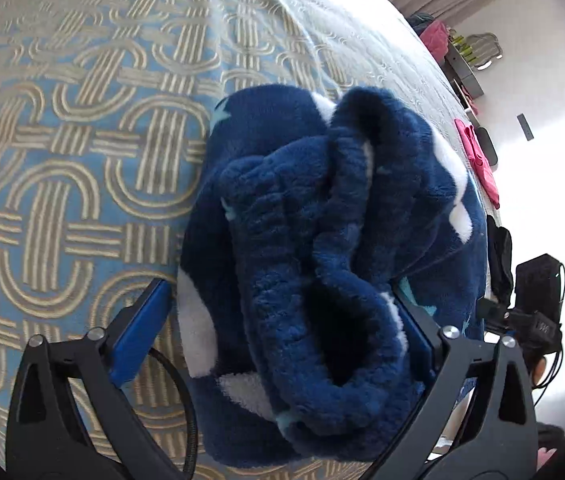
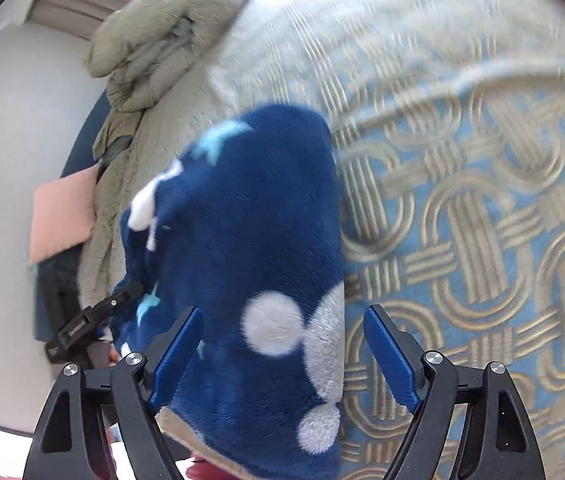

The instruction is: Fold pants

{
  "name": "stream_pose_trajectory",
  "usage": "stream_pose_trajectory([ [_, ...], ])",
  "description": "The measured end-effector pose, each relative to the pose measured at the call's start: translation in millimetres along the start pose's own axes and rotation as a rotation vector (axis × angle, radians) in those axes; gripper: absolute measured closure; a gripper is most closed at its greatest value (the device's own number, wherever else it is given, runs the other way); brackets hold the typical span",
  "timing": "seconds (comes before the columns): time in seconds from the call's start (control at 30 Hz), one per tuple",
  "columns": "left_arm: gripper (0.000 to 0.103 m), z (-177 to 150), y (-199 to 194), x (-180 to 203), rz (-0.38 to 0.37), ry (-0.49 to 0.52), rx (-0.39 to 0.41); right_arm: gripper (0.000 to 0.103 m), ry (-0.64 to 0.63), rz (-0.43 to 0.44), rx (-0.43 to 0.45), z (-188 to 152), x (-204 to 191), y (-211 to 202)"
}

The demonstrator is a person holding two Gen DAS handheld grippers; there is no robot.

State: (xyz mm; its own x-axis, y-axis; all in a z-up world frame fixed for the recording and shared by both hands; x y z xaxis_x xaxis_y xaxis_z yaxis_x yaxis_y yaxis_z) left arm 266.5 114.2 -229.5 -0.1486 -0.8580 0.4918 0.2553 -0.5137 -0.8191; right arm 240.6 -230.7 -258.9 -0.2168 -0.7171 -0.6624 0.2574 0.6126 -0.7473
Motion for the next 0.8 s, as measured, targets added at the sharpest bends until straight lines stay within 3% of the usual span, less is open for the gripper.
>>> stream_pose_trajectory([
  [0.07,0.0,-1.1,3.0,-5.4,-0.039,-0.021,0.008,0.016,0.02,0.042,-0.03,0.9,7.4,14.5],
  [0.17,0.002,-4.0,0.7,-1.9,-0.043,0.024,0.019,0.01,0.026,0.085,-0.02,5.3,2.8,18.4],
  [0.23,0.028,-3.5,-1.8,12.8,-0.068,0.067,0.032,0.011,0.001,0.076,-0.021,9.1,-6.9,23.0],
  [0.3,0.041,-3.3,-9.7,26.1,-0.012,0.106,0.076,0.046,-0.045,0.053,-0.027,8.5,-21.3,25.1],
  [0.4,0.049,-5.0,-30.3,51.4,0.045,0.144,0.16,0.065,-0.133,-0.037,0.017,7.7,-44.0,12.0],
  [0.6,0.049,13.1,-57.5,127.7,-0.031,0.29,0.239,0.067,-0.217,-0.066,0.173,12.5,-62.2,-67.4],
  [0.8,0.049,42.7,-41.5,216.4,-0.194,0.4,0.234,0.067,-0.202,-0.11,0.313,27.8,-33.9,-182.3],
])
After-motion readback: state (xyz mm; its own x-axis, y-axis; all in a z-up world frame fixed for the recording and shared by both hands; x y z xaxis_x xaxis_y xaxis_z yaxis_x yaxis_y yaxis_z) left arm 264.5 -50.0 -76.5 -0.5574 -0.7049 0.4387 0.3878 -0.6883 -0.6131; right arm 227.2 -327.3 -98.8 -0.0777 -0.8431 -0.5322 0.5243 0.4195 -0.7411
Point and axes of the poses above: each gripper's, at about its wrist camera, not at the fingertips, and y roughly the way its jaws point, x to its right, z to its top, the point moved 3 cm from there along y, roughly the way its jaws point, and after that the axes turned 7 degrees about y, right-handed, at the moved point
